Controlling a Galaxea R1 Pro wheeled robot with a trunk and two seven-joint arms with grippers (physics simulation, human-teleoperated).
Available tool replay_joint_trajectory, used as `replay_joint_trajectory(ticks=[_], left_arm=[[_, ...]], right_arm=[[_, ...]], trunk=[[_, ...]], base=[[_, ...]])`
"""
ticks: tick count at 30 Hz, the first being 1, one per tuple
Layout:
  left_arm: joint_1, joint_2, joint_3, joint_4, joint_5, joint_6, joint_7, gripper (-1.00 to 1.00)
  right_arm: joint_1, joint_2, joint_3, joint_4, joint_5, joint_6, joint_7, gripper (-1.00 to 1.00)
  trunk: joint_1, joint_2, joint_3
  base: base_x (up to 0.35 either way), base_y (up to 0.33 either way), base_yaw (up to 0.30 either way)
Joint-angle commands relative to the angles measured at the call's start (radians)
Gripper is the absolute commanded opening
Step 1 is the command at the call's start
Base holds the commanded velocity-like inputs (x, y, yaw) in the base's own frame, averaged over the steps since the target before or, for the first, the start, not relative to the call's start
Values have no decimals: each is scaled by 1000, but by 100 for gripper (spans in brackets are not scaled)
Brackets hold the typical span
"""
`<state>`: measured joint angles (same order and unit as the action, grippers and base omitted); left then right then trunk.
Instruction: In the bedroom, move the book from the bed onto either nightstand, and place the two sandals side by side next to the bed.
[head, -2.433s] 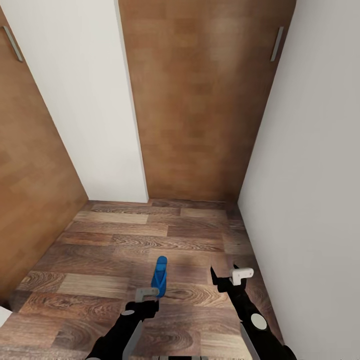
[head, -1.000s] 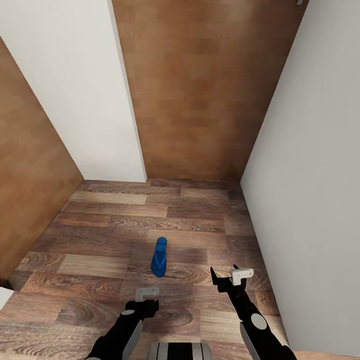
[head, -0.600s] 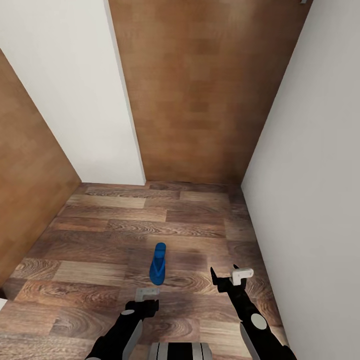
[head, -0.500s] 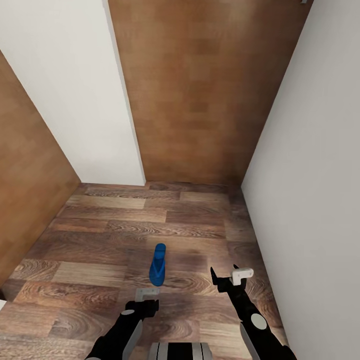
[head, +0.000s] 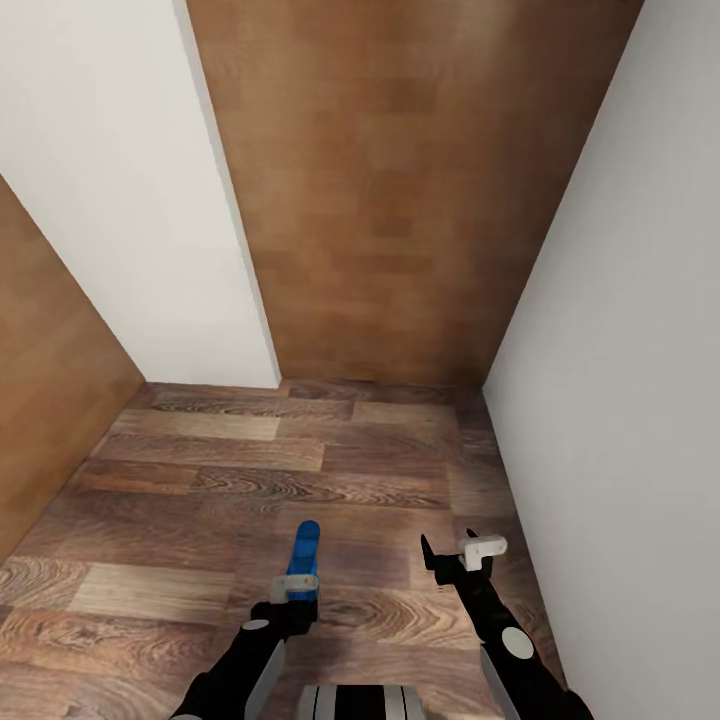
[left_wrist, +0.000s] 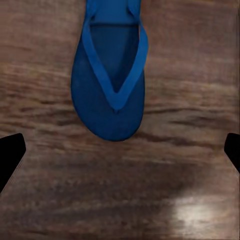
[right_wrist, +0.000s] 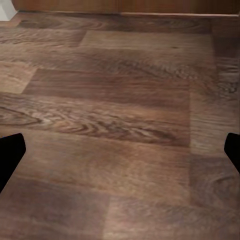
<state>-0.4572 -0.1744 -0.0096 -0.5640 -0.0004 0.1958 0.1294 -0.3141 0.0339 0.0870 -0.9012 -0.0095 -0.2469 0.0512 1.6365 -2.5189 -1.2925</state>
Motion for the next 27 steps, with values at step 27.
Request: replay_joint_trajectory(ticks=[27], left_arm=[[0, 0, 0, -2, -1, 1, 5, 100]], right_arm=[[0, 0, -1, 0, -1, -3, 4, 100]], trunk=[[0, 0, -1]], base=[[135, -27, 0]])
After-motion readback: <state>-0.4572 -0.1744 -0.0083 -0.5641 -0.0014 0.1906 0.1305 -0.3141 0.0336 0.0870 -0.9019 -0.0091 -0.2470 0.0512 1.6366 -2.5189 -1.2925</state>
